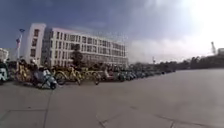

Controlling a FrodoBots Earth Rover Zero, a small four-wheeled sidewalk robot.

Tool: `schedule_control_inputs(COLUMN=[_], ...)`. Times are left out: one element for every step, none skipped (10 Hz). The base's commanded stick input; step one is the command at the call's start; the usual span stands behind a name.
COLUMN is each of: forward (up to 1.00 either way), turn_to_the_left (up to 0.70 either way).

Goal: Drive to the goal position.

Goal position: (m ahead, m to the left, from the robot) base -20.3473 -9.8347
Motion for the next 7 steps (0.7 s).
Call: schedule_control_inputs(forward=[0.0, 0.0, 0.0, 0.0, 0.0, 0.0, 0.0], turn_to_the_left=[-0.7, -0.7, -0.7, -0.7, -0.7, -0.7, -0.7])
